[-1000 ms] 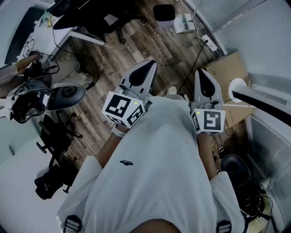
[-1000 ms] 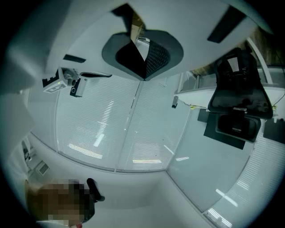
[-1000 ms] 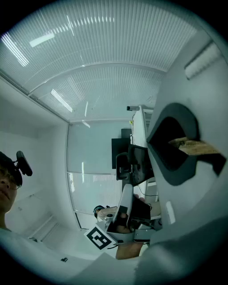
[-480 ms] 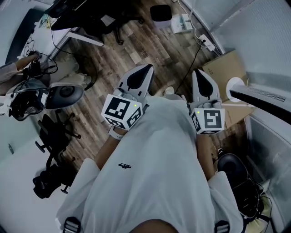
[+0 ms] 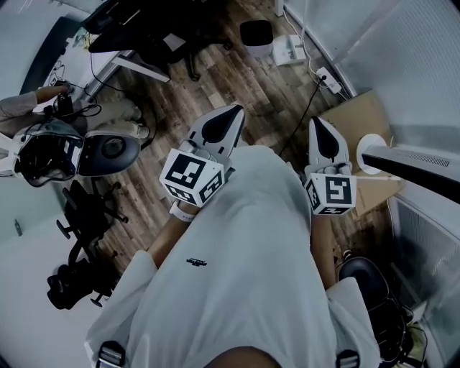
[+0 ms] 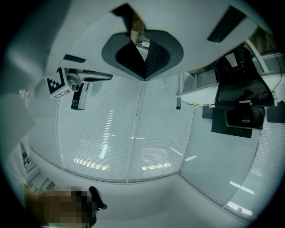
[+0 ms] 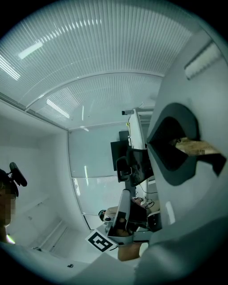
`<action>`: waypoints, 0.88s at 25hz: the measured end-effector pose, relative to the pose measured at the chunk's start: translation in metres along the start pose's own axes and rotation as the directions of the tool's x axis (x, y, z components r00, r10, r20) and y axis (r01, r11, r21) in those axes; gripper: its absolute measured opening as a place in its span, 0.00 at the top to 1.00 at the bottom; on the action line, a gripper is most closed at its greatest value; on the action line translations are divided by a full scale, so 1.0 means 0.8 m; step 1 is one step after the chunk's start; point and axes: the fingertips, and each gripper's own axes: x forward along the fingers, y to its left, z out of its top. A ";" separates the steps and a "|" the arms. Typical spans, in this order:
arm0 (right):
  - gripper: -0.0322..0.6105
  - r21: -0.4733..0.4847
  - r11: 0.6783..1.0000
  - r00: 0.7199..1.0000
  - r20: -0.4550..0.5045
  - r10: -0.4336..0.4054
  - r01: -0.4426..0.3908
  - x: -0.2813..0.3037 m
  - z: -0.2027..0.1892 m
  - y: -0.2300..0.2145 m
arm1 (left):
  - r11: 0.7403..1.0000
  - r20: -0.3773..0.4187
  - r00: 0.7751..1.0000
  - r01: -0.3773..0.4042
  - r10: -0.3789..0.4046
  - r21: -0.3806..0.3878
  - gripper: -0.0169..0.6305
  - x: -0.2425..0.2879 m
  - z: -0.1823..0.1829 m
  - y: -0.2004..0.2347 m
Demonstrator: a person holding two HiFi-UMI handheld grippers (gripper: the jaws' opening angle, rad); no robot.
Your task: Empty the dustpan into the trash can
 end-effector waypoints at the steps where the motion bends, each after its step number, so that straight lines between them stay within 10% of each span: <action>1: 0.93 0.005 1.000 1.000 -0.001 -0.003 0.003 -0.004 0.000 -0.005 | 1.000 -0.004 1.000 -0.001 0.001 -0.003 0.96 0.002 -0.001 -0.003; 22: 0.93 -0.001 1.000 1.000 -0.019 -0.005 0.005 0.084 0.013 -0.059 | 0.998 -0.019 0.998 0.060 -0.061 -0.033 0.96 0.114 0.026 0.060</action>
